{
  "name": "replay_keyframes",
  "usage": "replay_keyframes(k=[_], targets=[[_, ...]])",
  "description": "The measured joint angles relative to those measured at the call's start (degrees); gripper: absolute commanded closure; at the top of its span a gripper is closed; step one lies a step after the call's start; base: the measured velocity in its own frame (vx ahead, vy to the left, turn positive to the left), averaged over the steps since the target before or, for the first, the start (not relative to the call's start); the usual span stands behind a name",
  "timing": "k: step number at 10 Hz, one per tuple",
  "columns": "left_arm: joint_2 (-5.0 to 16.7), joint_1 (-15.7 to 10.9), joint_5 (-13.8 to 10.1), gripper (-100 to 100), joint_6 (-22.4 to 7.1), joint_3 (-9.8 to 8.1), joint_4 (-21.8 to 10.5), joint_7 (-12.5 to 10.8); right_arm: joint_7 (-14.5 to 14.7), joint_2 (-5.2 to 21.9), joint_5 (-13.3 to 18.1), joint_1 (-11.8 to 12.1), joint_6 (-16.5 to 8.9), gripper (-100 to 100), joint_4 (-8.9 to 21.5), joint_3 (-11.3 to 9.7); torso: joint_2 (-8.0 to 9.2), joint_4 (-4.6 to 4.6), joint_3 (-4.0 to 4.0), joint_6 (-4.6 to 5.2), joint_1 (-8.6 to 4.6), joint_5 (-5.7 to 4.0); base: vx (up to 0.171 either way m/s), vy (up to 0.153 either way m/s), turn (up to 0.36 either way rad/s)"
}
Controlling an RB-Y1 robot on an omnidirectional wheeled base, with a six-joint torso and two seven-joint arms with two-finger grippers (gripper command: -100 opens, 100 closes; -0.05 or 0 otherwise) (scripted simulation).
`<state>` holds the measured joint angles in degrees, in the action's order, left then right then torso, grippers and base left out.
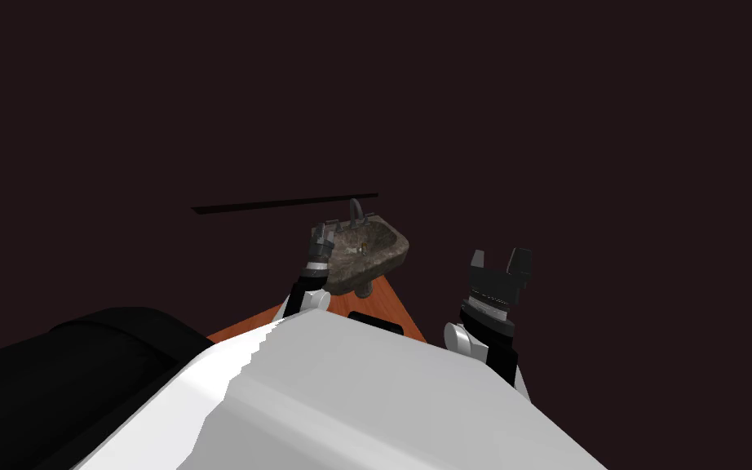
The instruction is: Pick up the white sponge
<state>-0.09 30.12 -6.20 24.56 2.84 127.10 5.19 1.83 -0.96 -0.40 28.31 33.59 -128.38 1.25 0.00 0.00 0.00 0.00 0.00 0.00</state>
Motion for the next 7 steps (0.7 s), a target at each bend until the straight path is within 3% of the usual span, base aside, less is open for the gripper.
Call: replay_keyframes(k=[3,7], targets=[[3.6,-0.2,-0.3,-100,-1.4,-0.06,-0.4,-0.5,0.0,0.0,0.0,0.0,0.0,0,0.0,0.0,-0.06,-0.01,-0.04,0.0,-0.01,0.0,0.018,-0.007,0.012],[7.5,-1.1,-1.0,-100,-6.1,-0.1,-1.3,-1.9,0.0,0.0,0.0,0.0,0.0,0,0.0,0.0,-0.14,-0.03,-0.08,0.0,-0.03,-0.01,0.031,-0.012,0.022]])
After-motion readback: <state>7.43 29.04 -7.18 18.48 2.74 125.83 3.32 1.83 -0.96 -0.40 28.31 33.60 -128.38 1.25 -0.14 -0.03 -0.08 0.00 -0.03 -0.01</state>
